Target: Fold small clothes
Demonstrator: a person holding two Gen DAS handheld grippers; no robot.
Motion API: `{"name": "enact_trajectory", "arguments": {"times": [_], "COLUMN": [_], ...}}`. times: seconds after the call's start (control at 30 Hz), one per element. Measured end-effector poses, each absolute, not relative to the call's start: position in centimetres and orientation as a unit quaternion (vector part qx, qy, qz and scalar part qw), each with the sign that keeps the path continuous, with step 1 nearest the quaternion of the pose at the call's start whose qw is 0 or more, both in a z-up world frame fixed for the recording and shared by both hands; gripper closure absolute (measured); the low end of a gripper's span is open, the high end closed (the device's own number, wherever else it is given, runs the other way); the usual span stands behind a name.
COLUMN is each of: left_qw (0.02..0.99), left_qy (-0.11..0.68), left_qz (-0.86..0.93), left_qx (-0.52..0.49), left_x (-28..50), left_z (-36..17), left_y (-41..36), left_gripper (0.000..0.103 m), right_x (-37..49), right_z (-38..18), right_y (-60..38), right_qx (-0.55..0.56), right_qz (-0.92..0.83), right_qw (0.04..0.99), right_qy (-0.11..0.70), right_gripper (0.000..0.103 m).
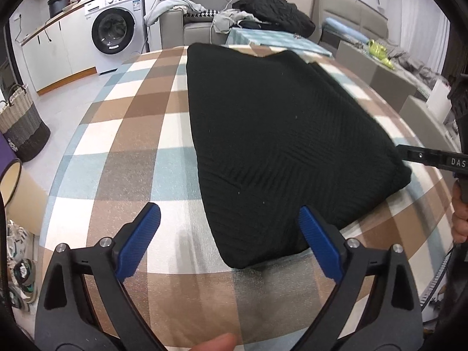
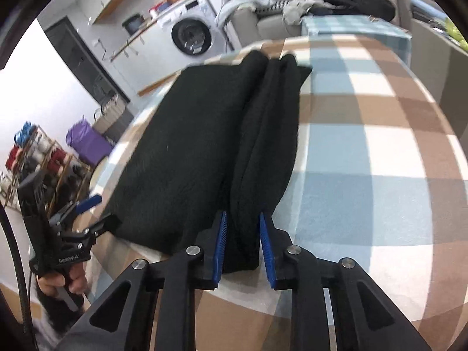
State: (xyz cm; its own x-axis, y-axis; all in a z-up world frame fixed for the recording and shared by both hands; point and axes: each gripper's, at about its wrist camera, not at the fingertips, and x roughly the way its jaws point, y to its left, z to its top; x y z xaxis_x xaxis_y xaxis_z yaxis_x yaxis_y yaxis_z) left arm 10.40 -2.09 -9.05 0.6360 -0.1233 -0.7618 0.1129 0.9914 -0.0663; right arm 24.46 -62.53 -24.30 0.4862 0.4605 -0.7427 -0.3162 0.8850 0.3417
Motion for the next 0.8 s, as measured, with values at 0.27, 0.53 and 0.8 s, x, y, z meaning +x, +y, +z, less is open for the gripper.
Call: {"name": "enact_trajectory", "arguments": {"times": [0.27, 0.53, 0.8], "left_qw": [0.901, 0.895, 0.898], "left_qy": [0.417, 0.43, 0.429], "left_qz": [-0.089, -0.092, -0.08], "left_qx": [-0.075, -0.076, -0.063], "left_x": [10.7, 11.1, 11.2], "left_z": [-9.1, -10.3, -10.6], "left_y": [-1.3, -2.0, -2.2], "left_gripper": [0.025, 0.046, 0.069], "right_x": [23.3, 24.0, 23.8], "right_z": [-22.0, -24.0, -24.5], "right_y": [-61.9, -60.0, -59.5], "right_qx": [0.089, 0.064, 0.048], "right_qz": [0.259, 0.257, 0.258], "right_qw": [0.877, 0.866, 0.867], "right_qy": [0.395, 0.424, 0.423], "right_gripper": [0.062, 0.062, 0.062]}}
